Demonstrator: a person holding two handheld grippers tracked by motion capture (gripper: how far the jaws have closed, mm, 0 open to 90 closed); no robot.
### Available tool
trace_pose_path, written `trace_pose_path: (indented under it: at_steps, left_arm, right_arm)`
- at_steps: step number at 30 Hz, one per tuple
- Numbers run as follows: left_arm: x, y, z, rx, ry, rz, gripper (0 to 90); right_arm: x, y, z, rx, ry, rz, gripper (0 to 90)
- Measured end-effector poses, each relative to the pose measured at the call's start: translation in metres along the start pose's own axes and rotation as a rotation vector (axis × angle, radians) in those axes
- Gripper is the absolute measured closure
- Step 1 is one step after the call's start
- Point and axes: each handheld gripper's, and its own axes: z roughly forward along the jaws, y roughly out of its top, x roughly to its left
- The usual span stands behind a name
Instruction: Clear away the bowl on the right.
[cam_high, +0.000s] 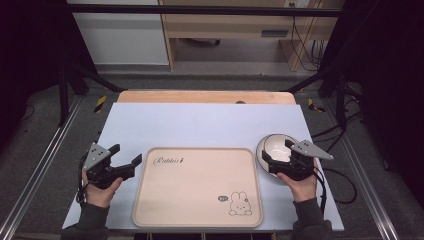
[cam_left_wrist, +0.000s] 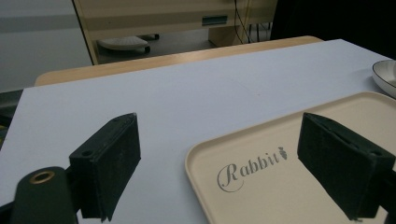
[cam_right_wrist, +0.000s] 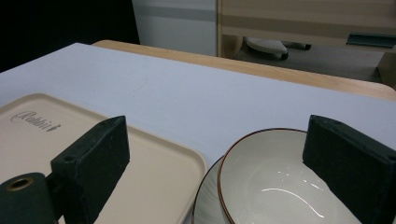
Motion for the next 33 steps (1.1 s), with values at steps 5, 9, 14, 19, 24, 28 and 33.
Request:
trace_pose_path:
  at_steps: [5, 9, 14, 19, 24, 28, 33]
  left_arm:
    - [0.001, 0.000, 0.000, 0.002, 0.002, -0.003, 12.9]
    - [0.000, -0.001, 0.000, 0.010, 0.003, 0.007, 13.2]
    - [-0.001, -0.001, 0.001, 0.010, 0.004, 0.007, 13.7]
    - [-0.002, -0.002, 0.002, 0.017, 0.006, 0.013, 13.8]
    - [-0.002, -0.003, 0.002, 0.019, 0.006, 0.013, 13.9]
    - [-0.001, -0.003, 0.003, 0.023, 0.006, 0.013, 13.9]
    - [-0.001, -0.003, 0.003, 0.025, 0.009, 0.014, 13.9]
  right_arm:
    - [0.000, 0.000, 0.000, 0.004, 0.003, 0.001, 7.7]
    - [0.001, 0.000, 0.000, 0.007, 0.000, -0.002, 7.7]
    - [0.002, 0.001, 0.000, 0.007, -0.006, 0.005, 7.7]
    - [-0.001, 0.003, -0.002, 0.002, -0.014, 0.012, 7.9]
    - [-0.005, 0.006, -0.006, -0.010, -0.026, 0.021, 8.2]
    - [-0.007, 0.008, -0.008, -0.011, -0.039, 0.021, 8.3]
    - [-0.011, 0.011, -0.009, -0.006, -0.062, 0.029, 8.9]
